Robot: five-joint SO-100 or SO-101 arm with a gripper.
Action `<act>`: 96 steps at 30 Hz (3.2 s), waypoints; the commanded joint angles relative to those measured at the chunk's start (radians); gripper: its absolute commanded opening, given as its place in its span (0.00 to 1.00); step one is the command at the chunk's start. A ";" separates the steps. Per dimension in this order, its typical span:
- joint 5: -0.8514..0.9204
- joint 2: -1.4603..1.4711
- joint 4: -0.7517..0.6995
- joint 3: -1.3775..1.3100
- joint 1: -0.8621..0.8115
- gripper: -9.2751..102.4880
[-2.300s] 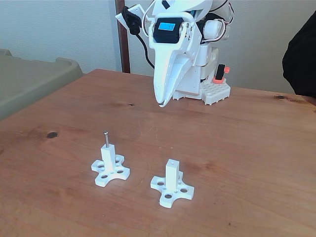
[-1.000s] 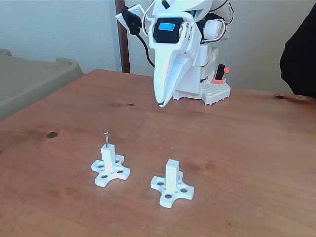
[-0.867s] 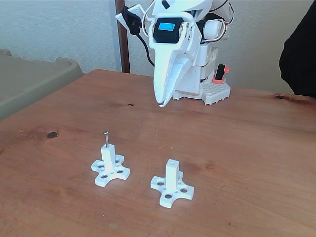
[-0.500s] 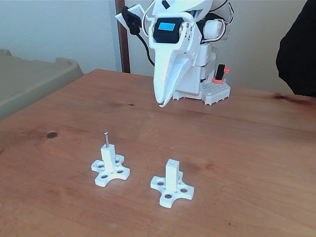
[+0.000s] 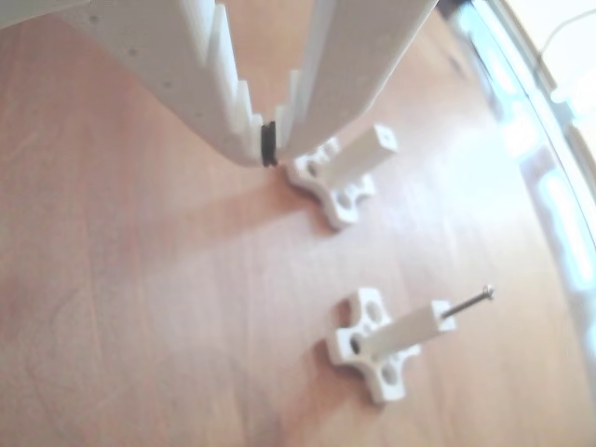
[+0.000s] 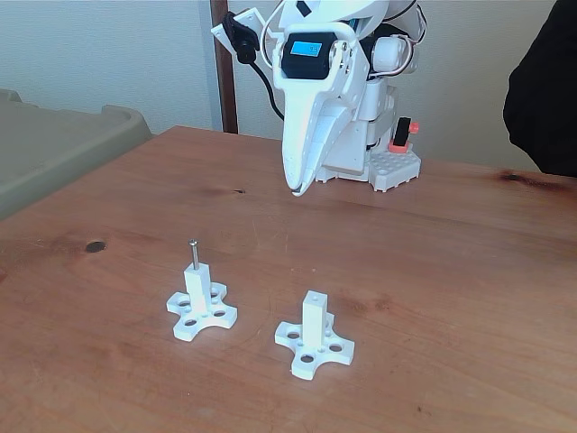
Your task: Grab the screw and set it in the hole.
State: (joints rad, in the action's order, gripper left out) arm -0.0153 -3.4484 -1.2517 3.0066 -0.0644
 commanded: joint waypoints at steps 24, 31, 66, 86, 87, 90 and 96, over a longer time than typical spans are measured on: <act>0.037 0.548 0.020 -0.463 -0.074 0.04; 0.000 0.773 0.038 -0.644 -0.078 0.05; -0.069 1.453 0.064 -1.164 -0.087 0.14; -0.084 1.586 0.114 -1.209 -0.075 0.15; -0.084 1.591 0.117 -1.209 -0.075 0.15; -0.086 1.608 0.124 -1.215 -0.075 0.15; -0.086 1.631 0.127 -1.229 -0.075 0.15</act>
State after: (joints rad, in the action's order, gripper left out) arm -0.0920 -1.8024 -1.1397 1.8776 -0.1473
